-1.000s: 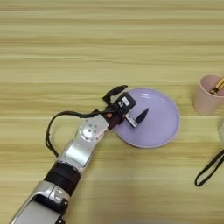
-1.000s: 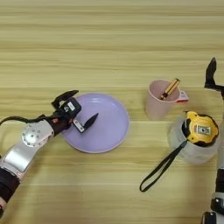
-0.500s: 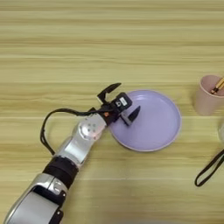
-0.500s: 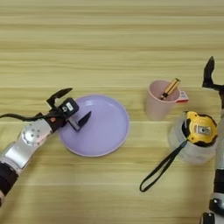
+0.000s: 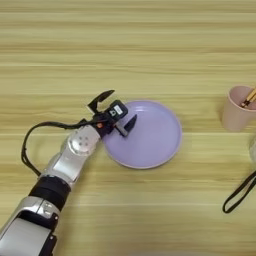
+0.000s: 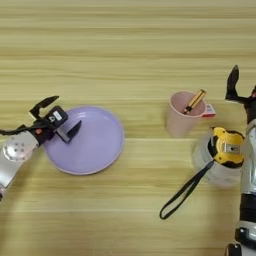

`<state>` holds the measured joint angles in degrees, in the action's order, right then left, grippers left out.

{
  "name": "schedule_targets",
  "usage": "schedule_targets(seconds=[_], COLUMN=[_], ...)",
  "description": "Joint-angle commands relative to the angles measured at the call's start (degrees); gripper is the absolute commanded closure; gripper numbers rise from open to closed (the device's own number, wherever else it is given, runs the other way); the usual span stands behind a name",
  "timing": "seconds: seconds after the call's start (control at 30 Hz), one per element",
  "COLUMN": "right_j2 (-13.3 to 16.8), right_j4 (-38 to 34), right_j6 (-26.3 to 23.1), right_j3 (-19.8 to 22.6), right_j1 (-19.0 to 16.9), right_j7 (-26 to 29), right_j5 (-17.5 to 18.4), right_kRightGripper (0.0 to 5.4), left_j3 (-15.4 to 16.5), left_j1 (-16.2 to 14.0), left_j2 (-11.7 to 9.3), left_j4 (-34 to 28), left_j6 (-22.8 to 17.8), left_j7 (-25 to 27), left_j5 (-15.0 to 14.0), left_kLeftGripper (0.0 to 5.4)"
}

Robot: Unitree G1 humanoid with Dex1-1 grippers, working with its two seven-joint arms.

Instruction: Move the objects on the table

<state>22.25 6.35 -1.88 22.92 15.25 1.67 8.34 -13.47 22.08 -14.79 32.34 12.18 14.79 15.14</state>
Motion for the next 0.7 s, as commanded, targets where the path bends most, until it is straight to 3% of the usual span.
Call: schedule_targets(seconds=[0.03,0.2,0.33,0.47,0.7], right_j2=[-0.4,-0.54,-0.65,-0.81,-1.08], right_j4=[-1.2,-1.42,-2.19,-3.21,-7.64], right_j6=[-0.79,-0.77,-0.93,-1.15,-2.24], right_j3=[-0.44,-0.76,-0.95,-0.93,-1.3], right_j1=[-0.23,-0.28,-0.62,-1.13,-2.85], right_j7=[-0.58,-0.73,-0.79,-0.9,-1.29], right_j5=[-0.3,-0.46,-0.45,-0.39,-0.34], right_kRightGripper=[0.02,0.02,0.02,0.02,0.02], left_j3=[1.66,3.98,7.08,9.14,12.76], left_j1=[-0.21,-0.35,-0.25,-0.05,1.39], left_j2=[-1.49,-0.46,3.33,5.63,8.11], left_j4=[0.73,-0.07,-2.23,-3.72,-3.35], left_j6=[-0.46,0.7,-0.06,0.88,9.5], left_j7=[0.39,1.3,4.74,6.16,6.91], left_j5=[-1.07,-4.38,-12.3,-17.07,-21.75], left_kLeftGripper=[0.0,0.0,0.0,0.0,0.0])
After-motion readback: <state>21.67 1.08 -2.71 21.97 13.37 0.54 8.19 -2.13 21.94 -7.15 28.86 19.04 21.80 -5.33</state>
